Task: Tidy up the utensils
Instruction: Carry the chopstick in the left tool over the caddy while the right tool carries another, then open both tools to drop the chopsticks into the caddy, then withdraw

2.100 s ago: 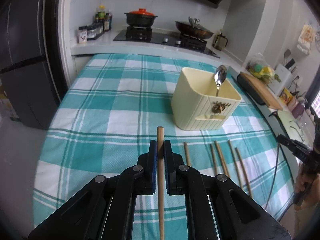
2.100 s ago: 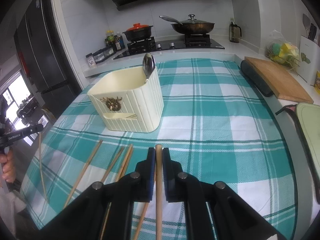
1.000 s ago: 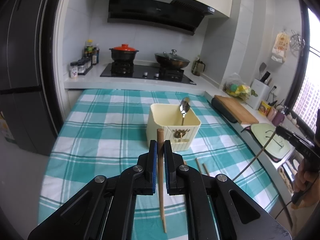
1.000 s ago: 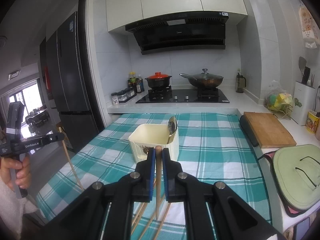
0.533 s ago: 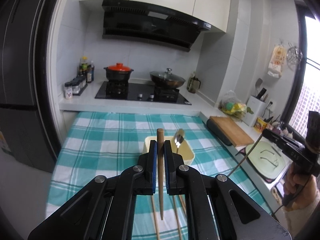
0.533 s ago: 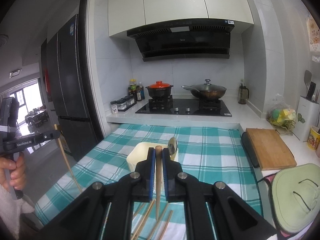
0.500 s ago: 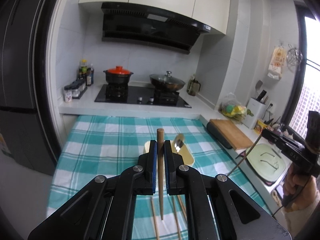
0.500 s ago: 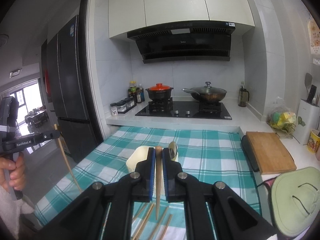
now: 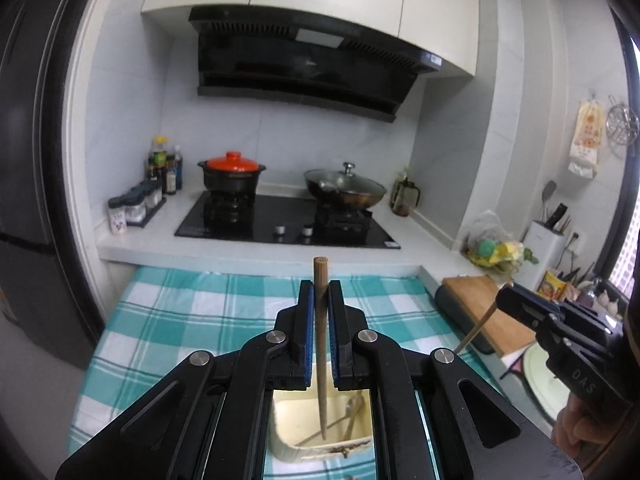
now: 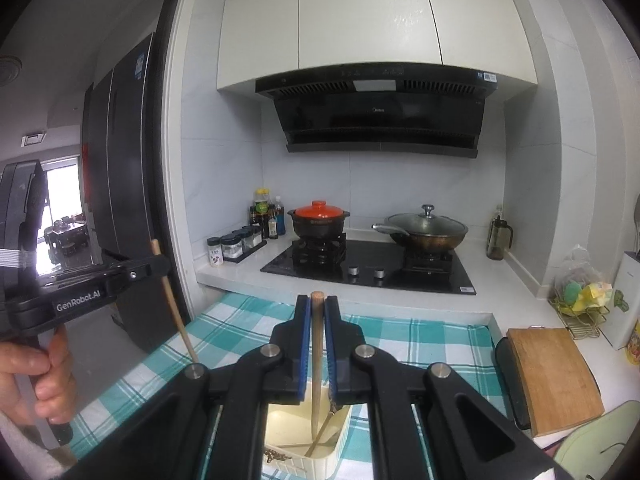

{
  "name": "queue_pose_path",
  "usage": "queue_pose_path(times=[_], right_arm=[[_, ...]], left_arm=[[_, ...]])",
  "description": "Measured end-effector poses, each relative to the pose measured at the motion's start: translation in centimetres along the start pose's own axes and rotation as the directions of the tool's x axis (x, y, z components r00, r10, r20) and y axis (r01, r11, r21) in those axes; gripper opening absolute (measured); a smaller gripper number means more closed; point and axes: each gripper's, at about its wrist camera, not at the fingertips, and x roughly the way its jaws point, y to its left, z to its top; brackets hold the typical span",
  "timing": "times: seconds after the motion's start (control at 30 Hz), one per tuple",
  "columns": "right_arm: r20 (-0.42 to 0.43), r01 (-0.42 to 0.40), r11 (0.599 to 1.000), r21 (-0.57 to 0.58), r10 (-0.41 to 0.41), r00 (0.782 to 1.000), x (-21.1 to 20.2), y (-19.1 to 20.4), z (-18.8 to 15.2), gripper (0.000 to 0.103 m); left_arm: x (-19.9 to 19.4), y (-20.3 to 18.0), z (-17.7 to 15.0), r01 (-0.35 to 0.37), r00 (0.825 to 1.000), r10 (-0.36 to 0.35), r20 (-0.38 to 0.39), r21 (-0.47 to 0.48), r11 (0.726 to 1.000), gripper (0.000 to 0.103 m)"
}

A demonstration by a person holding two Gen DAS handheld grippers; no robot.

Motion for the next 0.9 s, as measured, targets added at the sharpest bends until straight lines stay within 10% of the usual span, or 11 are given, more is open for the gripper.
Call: queue_pose_path(times=[0.4, 0.5, 0.63, 0.77, 0.9], right_arm=[[-0.332, 0.014, 0.993, 0.118, 0.026, 0.943, 11.6, -3.9, -6.7, 0.007], [-0.339, 0.031, 0.992, 0.125, 0.013, 0.941, 12.6, -4.1, -7.0, 0.008], [-0.304, 0.055, 0.985, 0.161, -0.004, 0.953, 11.3, -4.6, -5.6, 0.008], [-0.217, 0.066, 0.989, 0.135, -0.035, 0.975, 7.2, -4.1, -2.9, 0.043], [-0.143, 0.046, 0.991, 0.129, -0.028, 0.989, 1.5, -3.5, -0.7, 0.044]], left_arm=[[10.4, 0.0, -6.1, -0.033, 0.961, 0.037, -0.274, 0.018, 0.999, 0.006], [10.3, 0.8, -5.6, -0.066, 0.951, 0.066, -0.303, 0.011, 0.998, 0.021], [6.1, 2.7, -2.8, -0.093, 0.968, 0.087, -0.237, -0.015, 0.996, 0.05], [-0.5, 4.1, -0.2, -0.087, 0.983, 0.084, -0.163, -0.013, 0.996, 0.062], [-7.9, 4.8, -0.5, -0.065, 0.991, 0.067, -0.113, 0.017, 0.998, 0.078]])
